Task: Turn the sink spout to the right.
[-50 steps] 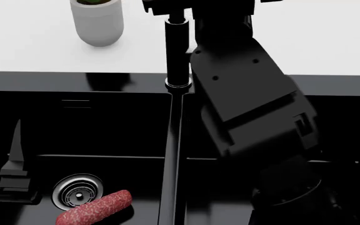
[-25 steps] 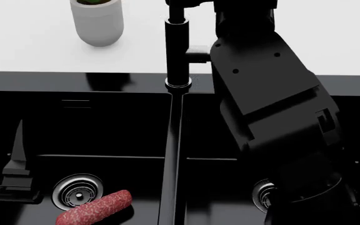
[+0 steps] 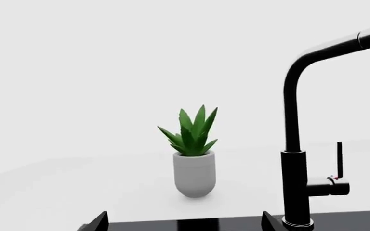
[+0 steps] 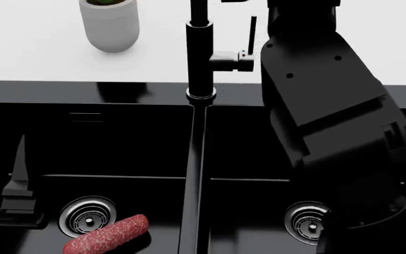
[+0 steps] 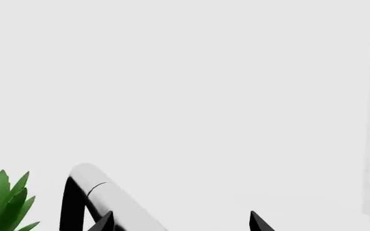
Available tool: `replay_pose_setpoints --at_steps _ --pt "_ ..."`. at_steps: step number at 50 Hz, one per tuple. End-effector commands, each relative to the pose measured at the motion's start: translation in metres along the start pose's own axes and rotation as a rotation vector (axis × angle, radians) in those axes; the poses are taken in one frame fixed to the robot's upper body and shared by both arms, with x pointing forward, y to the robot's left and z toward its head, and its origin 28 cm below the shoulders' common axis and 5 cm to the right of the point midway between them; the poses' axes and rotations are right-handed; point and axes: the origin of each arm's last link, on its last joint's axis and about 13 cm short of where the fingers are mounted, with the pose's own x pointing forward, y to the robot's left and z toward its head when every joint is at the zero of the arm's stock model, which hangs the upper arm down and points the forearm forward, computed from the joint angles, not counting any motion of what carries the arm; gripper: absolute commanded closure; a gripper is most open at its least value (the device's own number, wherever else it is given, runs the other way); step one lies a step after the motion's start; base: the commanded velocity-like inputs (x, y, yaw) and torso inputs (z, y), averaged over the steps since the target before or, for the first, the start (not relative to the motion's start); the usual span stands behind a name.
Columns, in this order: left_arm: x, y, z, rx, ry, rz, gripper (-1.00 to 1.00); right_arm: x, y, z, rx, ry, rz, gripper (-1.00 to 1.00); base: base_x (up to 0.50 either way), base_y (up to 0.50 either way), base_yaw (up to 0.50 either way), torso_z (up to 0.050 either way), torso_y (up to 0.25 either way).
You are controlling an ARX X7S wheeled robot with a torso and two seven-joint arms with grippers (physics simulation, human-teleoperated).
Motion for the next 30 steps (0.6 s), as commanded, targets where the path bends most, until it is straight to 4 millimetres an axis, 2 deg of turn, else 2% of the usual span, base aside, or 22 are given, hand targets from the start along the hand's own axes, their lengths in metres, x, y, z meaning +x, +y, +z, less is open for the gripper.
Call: replay_pose_setpoints --at_steps 1,30 --pt "0.0 0.0 0.0 0.001 -0.001 -0.001 -1.0 0.002 -0.006 -0.002 -0.013 0.007 -0.023 -1.0 0.0 0.0 0.0 0.0 0.0" --pt "0.0 -0.001 0.0 0.008 0.001 -0.003 -1.0 0.011 -0.021 -0.009 -0.033 0.037 -0.071 -1.0 0.0 0.0 0.0 0.0 0.0"
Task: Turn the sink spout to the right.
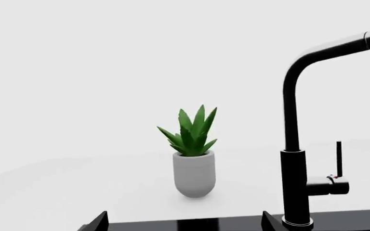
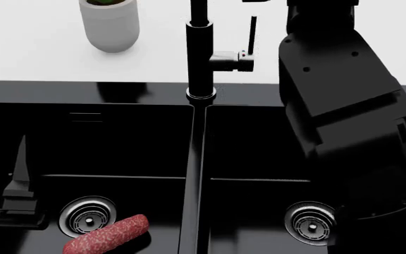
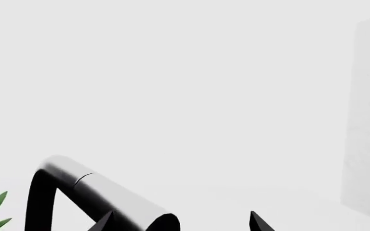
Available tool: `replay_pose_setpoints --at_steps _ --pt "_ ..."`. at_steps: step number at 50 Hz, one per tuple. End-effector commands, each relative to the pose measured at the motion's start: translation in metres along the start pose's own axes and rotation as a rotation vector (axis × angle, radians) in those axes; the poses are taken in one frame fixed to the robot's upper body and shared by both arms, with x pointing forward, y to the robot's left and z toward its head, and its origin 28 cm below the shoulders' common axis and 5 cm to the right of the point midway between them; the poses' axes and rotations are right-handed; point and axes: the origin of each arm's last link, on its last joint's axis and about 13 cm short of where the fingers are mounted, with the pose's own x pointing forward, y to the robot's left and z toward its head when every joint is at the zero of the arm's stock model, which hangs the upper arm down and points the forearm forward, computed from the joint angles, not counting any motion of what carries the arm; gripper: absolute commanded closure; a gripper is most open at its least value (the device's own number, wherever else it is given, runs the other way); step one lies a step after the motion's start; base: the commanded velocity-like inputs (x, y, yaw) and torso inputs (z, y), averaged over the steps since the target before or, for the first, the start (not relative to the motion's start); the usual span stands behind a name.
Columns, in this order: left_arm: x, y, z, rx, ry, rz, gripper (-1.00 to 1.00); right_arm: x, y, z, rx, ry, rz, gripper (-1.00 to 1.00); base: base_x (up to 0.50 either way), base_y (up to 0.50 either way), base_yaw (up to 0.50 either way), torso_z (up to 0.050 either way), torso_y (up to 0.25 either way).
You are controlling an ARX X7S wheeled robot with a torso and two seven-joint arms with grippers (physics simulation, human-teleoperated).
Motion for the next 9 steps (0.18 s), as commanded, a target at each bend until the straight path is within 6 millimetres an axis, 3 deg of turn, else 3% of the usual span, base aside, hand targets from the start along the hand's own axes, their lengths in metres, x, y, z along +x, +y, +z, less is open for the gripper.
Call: replay_pose_setpoints --at_steps 1,9 --pt "0.0 -0.0003 -0.0002 0.005 0.001 -0.002 -1.0 0.0035 -0.0083 -0.0025 -0.008 0.011 -0.029 -1.0 0.0 0.0 0.0 0.0 0.0" --pt "0.0001 -0.0007 -0.0004 0.007 0.004 -0.001 -1.0 0.0063 -0.014 -0.0005 -0.018 0.013 -0.048 -1.0 0.0 0.0 0.0 0.0 0.0"
